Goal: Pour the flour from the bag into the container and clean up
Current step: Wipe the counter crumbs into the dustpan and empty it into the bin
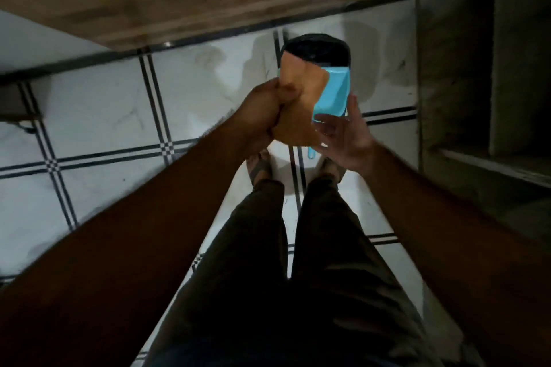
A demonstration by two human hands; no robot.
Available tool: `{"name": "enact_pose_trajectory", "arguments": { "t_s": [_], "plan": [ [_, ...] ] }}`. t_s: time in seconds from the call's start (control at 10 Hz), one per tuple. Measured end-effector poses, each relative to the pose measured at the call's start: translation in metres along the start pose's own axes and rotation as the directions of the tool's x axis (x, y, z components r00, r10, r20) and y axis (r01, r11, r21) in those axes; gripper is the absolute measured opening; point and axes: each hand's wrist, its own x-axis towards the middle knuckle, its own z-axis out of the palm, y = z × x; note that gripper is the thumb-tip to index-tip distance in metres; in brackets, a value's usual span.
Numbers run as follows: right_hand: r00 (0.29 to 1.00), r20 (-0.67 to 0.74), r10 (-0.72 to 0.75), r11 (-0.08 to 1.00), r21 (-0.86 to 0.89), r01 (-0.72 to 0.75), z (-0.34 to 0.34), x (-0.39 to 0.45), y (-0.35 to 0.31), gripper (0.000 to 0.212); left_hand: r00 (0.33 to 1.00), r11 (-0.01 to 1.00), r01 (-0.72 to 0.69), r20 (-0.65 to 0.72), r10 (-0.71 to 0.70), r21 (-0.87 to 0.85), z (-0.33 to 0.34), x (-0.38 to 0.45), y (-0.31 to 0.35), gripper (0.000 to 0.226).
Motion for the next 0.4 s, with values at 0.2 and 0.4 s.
{"name": "enact_pose_trajectory", "arguments": {
  "t_s": [0.2,0.4],
  "plan": [
    [0.953,0.141,-0.267,0.948,0.217,0.233,-0.004,-0.181,-0.083,0.072,0.983,0.981,-0.118,0.159,0.093,0.154,0.081,-0.076,0.080,0.028],
    [0.893,-0.029,-0.448,0.874,0.193,0.445,-0.045,-0.306,-0.113,0.021,0.949,0.855,-0.294,0.241,0.206,0.428,0.168,-0.124,0.135,0.029]
  ]
}}
